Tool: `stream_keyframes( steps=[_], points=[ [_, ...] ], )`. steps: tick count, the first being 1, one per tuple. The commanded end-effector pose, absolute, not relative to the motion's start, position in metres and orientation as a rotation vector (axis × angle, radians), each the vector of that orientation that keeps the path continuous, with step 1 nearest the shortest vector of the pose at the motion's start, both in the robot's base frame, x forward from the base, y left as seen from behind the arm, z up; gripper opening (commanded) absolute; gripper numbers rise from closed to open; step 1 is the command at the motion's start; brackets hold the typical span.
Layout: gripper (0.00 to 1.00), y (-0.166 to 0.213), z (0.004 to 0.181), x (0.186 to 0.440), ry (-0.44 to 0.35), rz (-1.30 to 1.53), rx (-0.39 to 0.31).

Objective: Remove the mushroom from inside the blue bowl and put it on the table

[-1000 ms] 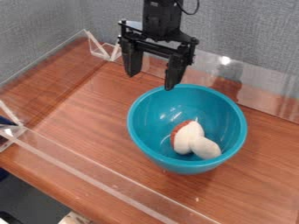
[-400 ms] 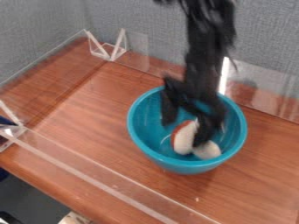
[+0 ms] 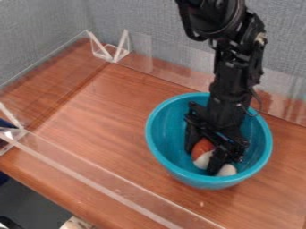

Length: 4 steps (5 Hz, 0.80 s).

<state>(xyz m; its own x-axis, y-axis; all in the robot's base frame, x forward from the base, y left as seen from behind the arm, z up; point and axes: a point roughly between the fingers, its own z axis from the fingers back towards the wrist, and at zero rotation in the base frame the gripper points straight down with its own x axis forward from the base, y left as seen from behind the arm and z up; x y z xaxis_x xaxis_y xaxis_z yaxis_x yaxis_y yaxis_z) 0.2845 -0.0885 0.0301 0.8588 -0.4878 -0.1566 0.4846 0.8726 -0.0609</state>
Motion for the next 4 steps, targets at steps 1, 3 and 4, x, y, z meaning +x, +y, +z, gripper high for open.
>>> stream_keyframes(
  steps=[1, 3, 4],
  points=[
    [0.00, -0.0944, 0.0311, 0.2811, 0.148, -0.537, -0.016],
    [0.00, -0.0896, 0.0360, 0.2757, 0.145, -0.532, -0.015],
    [0.00, -0.0872, 0.0381, 0.2729, 0.145, -0.530, -0.015]
  ],
)
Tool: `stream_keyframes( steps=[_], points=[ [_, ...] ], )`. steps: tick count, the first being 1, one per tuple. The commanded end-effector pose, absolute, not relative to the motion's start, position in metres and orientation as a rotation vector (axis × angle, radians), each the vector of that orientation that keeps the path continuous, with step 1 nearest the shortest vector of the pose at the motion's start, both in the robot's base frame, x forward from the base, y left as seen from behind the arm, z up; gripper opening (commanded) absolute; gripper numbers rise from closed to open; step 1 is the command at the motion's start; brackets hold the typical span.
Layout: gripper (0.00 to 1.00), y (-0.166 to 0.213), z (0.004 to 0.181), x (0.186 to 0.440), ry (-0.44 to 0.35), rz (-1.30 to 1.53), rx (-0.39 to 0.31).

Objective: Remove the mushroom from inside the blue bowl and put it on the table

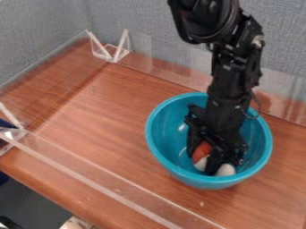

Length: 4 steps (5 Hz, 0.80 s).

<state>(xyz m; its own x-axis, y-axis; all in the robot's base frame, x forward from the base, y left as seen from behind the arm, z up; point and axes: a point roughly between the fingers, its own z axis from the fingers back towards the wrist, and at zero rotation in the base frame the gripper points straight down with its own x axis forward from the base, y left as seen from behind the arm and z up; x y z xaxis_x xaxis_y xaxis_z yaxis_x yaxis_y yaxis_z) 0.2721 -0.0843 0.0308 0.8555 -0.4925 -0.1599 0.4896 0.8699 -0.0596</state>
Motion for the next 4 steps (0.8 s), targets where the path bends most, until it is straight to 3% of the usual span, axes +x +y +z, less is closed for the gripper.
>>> stream_keyframes(
  steps=[1, 4],
  points=[
    [0.00, -0.0848, 0.0403, 0.2702, 0.145, -0.528, -0.015],
    [0.00, -0.0780, 0.0479, 0.2625, 0.147, -0.521, -0.019]
  ],
)
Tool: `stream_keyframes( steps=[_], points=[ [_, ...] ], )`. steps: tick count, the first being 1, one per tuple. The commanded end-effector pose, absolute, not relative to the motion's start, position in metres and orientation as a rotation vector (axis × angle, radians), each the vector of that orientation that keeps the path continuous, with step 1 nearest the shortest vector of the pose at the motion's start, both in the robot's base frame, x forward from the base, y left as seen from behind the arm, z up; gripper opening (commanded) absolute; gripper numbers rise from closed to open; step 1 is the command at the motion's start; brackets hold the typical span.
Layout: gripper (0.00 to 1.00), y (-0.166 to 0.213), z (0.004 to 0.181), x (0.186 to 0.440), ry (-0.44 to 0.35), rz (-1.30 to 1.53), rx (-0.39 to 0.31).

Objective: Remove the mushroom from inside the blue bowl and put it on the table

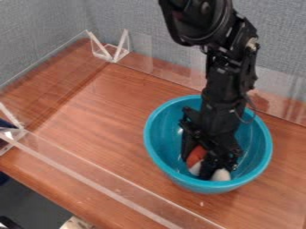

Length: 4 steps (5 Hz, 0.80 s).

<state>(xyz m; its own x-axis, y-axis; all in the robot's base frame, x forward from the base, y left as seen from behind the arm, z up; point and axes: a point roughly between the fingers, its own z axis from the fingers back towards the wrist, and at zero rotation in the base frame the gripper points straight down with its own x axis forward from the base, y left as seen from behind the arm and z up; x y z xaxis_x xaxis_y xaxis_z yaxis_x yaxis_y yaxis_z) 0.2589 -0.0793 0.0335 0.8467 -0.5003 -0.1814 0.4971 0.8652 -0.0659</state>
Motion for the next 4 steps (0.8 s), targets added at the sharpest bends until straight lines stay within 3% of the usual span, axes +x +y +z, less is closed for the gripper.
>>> stream_keyframes(
  steps=[1, 4],
  points=[
    [0.00, -0.076, 0.053, 0.260, 0.144, -0.515, -0.021],
    [0.00, -0.058, 0.088, 0.258, 0.090, -0.478, -0.033]
  ],
)
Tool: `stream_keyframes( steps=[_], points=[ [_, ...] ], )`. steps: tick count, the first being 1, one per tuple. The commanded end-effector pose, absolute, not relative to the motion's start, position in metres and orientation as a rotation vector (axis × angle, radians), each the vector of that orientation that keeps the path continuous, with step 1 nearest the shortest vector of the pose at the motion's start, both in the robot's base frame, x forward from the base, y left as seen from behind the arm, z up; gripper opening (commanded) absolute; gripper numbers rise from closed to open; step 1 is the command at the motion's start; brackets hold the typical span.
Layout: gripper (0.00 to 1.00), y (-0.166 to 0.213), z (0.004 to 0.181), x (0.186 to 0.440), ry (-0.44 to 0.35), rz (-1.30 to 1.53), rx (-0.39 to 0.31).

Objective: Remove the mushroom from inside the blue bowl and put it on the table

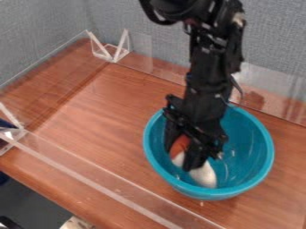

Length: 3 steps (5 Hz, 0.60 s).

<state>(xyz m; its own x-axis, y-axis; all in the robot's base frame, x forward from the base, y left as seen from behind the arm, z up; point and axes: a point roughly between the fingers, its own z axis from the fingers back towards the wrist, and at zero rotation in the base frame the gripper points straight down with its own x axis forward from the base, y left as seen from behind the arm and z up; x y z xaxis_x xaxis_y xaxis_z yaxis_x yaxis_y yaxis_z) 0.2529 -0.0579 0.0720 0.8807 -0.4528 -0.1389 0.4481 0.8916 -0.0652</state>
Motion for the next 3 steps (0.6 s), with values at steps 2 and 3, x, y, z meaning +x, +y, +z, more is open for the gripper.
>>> stream_keyframes(
  steps=[2, 3],
  points=[
    [0.00, -0.052, 0.095, 0.265, 0.082, -0.447, -0.013],
    [0.00, -0.043, 0.114, 0.270, 0.047, -0.424, -0.009]
  ],
)
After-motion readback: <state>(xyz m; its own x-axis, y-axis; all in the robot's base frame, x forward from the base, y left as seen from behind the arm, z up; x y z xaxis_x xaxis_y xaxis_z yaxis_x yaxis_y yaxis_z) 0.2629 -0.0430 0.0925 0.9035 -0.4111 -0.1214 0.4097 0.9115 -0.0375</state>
